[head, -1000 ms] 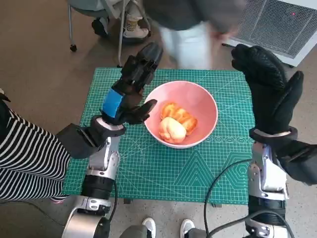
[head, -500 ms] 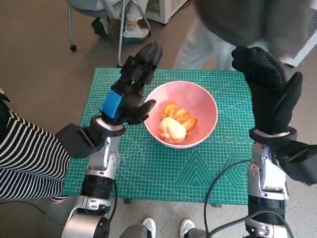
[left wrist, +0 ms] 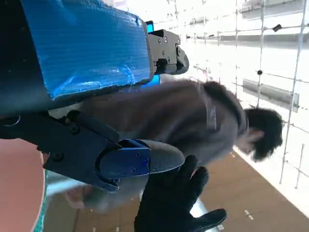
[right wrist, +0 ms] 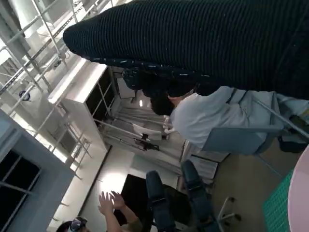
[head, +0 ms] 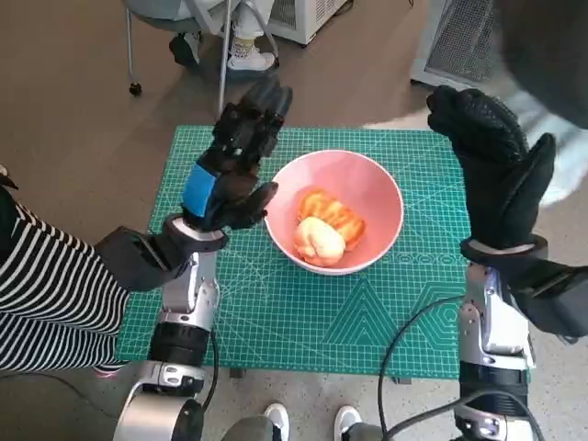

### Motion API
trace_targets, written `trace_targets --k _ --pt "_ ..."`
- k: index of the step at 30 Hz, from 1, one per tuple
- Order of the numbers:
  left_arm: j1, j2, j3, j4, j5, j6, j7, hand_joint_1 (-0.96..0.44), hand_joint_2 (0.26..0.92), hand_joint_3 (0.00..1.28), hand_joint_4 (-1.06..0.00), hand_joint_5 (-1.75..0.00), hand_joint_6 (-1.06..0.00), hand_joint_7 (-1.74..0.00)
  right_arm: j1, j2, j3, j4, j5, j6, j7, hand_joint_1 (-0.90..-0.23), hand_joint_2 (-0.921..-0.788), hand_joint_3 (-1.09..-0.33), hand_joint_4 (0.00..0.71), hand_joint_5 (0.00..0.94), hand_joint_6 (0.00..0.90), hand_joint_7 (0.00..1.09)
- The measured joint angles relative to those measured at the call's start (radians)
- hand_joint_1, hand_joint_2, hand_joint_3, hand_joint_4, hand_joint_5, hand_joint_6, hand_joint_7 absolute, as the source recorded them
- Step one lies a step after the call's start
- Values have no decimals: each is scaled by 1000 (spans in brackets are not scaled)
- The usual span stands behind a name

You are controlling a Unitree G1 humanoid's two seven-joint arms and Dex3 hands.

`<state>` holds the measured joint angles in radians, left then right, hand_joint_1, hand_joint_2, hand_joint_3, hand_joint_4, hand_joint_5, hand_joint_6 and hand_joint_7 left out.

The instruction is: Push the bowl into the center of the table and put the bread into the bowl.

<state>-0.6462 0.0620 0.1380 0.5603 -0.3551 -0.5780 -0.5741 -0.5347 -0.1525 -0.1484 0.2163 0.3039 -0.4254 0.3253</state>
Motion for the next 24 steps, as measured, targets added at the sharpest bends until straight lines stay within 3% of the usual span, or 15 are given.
trace_targets --k 24 --pt "-23 -4 37 60 -12 -64 -33 -694 921 365 -47 -5 1 -345 1 2 14 56 -1 -40 18 -647 -921 -683 179 0 145 365"
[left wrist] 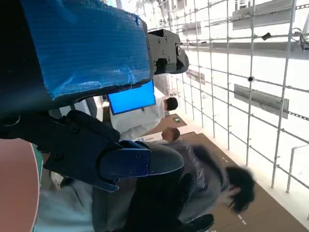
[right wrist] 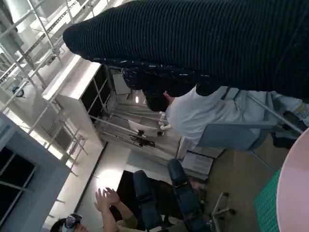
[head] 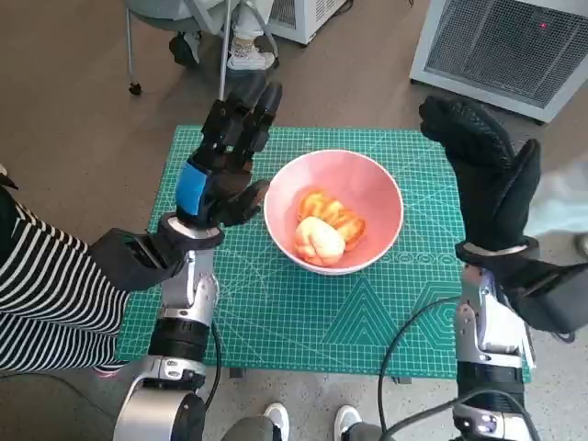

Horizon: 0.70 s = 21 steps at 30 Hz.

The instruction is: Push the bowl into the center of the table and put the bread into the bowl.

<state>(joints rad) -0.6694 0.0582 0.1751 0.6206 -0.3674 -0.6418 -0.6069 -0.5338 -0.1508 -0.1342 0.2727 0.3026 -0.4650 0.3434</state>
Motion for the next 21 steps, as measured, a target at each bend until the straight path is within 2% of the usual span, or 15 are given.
trace_targets --k 4,10,21 --pt "0 1 2 0 0 -7 0 -693 921 352 -50 -6 0 -347 2 2 4 0 -6 -2 0 -640 -921 -695 174 0 144 365" --pt "0 2 8 0 0 -12 0 -696 921 317 -62 -10 -10 -354 7 14 16 -2 -33 -17 -2 -631 -921 -722 167 0 136 362" --pt "1 8 21 0 1 -28 9 -692 921 273 -92 -19 -27 -356 6 18 20 -1 -34 -38 -1 -640 -921 -730 162 0 132 363"
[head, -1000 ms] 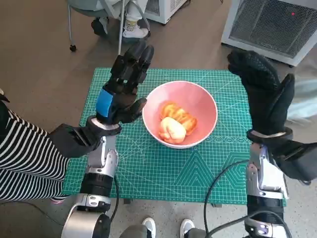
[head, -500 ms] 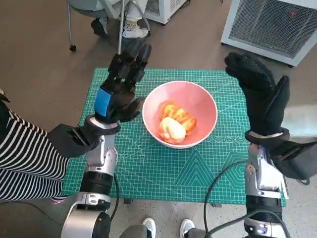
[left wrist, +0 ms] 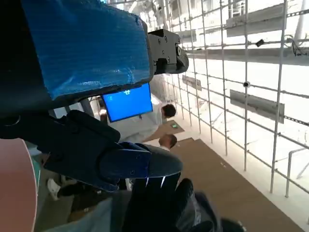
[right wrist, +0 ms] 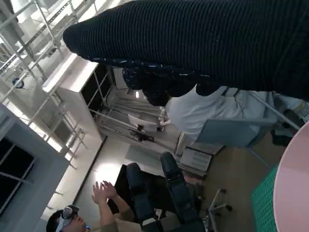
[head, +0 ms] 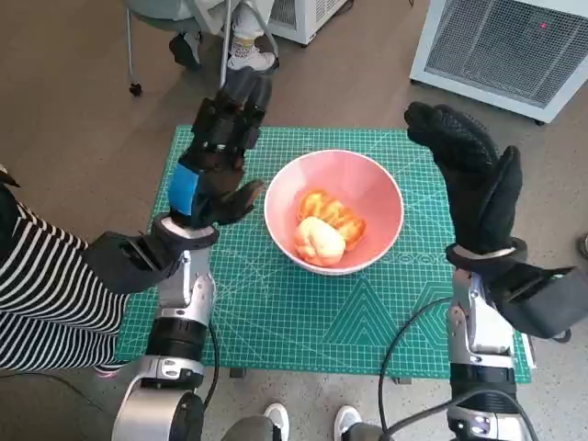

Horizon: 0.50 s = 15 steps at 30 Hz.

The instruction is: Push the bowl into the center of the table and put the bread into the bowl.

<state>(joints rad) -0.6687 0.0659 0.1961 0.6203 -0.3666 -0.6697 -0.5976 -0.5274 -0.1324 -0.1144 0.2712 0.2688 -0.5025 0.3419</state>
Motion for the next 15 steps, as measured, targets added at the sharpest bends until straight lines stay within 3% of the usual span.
trace_targets --k 15 --pt "0 1 0 0 4 -35 1 -657 921 257 -113 -18 -21 -336 0 -4 -3 4 1 -10 4 -647 -921 -723 162 1 132 366"
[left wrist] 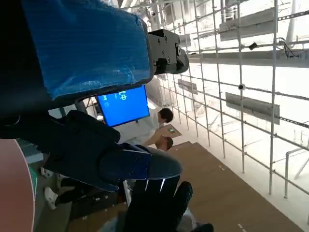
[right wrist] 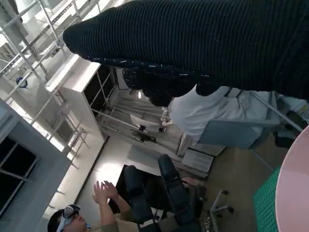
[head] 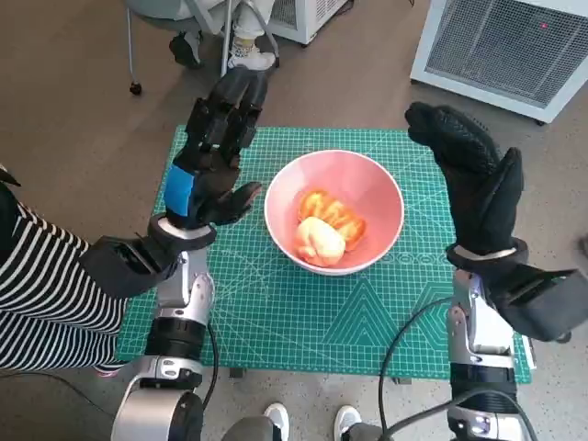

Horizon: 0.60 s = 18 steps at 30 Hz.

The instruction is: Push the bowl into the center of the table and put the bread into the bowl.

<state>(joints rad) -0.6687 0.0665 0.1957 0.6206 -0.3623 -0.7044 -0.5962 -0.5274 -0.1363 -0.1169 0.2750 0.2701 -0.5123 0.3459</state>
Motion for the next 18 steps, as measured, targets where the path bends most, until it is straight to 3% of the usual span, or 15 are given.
trace_targets --k 18 --pt "0 1 -1 27 -3 -16 -32 -640 921 254 -97 -4 -13 -319 10 -6 -2 -6 4 -3 10 -641 -921 -724 163 1 132 367"
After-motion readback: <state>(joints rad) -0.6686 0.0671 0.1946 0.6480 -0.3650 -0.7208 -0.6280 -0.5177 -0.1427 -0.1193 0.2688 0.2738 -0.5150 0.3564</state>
